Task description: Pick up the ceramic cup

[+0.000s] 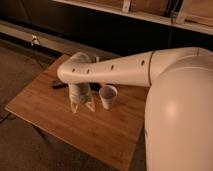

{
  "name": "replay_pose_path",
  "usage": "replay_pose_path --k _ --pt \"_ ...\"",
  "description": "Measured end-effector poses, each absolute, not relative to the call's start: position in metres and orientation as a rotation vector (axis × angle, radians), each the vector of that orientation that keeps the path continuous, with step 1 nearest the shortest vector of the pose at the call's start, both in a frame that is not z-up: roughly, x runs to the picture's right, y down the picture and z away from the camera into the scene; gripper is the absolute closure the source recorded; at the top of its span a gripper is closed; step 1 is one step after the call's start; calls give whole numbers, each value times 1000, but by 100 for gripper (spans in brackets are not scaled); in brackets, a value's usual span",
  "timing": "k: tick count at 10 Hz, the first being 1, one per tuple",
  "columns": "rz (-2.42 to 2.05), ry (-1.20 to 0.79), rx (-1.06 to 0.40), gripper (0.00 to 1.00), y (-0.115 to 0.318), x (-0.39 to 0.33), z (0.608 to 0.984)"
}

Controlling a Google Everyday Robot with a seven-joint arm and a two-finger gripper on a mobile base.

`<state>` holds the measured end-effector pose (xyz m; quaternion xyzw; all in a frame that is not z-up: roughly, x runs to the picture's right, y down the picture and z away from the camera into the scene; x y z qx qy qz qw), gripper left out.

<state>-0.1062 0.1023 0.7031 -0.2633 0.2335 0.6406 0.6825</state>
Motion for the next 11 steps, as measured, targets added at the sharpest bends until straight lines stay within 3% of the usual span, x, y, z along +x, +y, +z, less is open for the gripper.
replay_pose_path --k 11 --pt "1437 524 -591 35 102 -106 703"
